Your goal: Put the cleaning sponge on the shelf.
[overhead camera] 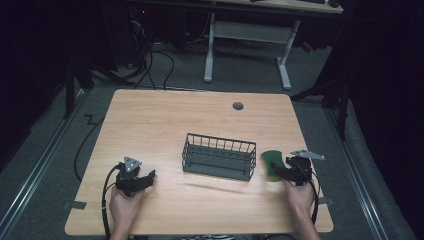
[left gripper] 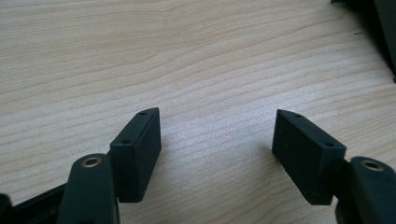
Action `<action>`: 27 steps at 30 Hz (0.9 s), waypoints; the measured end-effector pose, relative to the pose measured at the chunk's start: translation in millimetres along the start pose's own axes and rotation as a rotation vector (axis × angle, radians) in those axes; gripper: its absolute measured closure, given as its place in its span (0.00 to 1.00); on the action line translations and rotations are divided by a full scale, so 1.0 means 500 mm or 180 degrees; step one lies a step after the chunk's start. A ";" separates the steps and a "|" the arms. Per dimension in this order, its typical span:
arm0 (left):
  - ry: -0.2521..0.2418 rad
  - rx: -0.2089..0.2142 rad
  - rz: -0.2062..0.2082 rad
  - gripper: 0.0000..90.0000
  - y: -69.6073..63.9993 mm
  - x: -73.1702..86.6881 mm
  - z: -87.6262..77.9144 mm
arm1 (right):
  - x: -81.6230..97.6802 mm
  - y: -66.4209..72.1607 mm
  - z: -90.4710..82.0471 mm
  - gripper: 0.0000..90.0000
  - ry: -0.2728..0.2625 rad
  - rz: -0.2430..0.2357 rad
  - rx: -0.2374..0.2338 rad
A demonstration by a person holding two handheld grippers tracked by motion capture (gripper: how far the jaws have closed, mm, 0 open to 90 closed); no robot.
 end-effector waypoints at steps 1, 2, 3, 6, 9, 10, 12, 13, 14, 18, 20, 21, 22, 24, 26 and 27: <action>0.0001 0.0000 0.0001 0.37 0.000 0.000 0.000 | -0.001 0.002 0.003 0.34 0.0003 0.0013 0.0003; 0.0001 -0.0001 0.0003 0.37 0.000 0.000 0.000 | -0.002 0.003 0.006 0.33 0.0003 0.0008 0.0012; 0.0004 0.0001 0.0006 0.37 0.000 0.000 0.000 | -0.002 0.005 0.011 0.32 0.0034 0.0028 0.0025; 0.0000 0.0002 0.0003 0.37 -0.001 0.000 0.000 | -0.004 0.010 0.025 0.29 0.0126 0.0017 0.0089; 0.0002 0.0002 0.0004 0.37 0.000 0.000 0.000 | -0.010 0.017 0.030 0.28 0.0159 -0.0031 0.0134; 0.0004 0.0004 0.0005 0.37 0.000 0.000 0.000 | -0.012 0.019 0.033 0.28 0.0169 -0.0046 0.0153; 0.0000 0.0004 0.0001 0.37 -0.001 0.000 0.000 | -0.016 0.020 0.038 0.28 0.0203 -0.0058 0.0187; 0.0004 0.0004 0.0006 0.37 0.000 0.000 0.000 | -0.017 0.020 0.044 0.29 0.0240 -0.0074 0.0222; 0.0004 0.0004 0.0005 0.37 0.000 0.000 0.000 | -0.017 0.020 0.044 0.29 0.0240 -0.0074 0.0222; 0.0003 0.0005 0.0003 0.36 0.000 0.000 0.000 | -0.016 0.021 0.054 0.30 0.0303 -0.0115 0.0275; 0.0002 0.0009 0.0001 0.36 0.000 0.000 0.000 | -0.015 0.020 0.056 0.30 0.0324 -0.0115 0.0280; 0.0001 0.0010 0.0000 0.36 0.000 0.000 0.000 | -0.015 0.020 0.056 0.31 0.0323 -0.0109 0.0277; 0.0001 0.0010 -0.0001 0.36 0.000 0.000 0.000 | -0.015 0.019 0.056 0.31 0.0319 -0.0102 0.0274; 0.0001 0.0010 0.0000 0.36 0.000 0.000 0.000 | -0.015 0.020 0.056 0.31 0.0324 -0.0102 0.0278; 0.0001 0.0013 -0.0003 0.36 0.001 0.000 0.000 | -0.015 0.020 0.056 0.32 0.0327 -0.0092 0.0279; 0.0001 0.0017 -0.0007 0.36 0.001 0.000 0.000 | -0.015 0.020 0.056 0.32 0.0329 -0.0088 0.0277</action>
Point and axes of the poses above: each handheld gripper's, and its own axes: z roughly forward along the jaws, x roughly out of its underside, y roughly to its left, the point moved 1 cm from there along z, roughly forward along the jaws
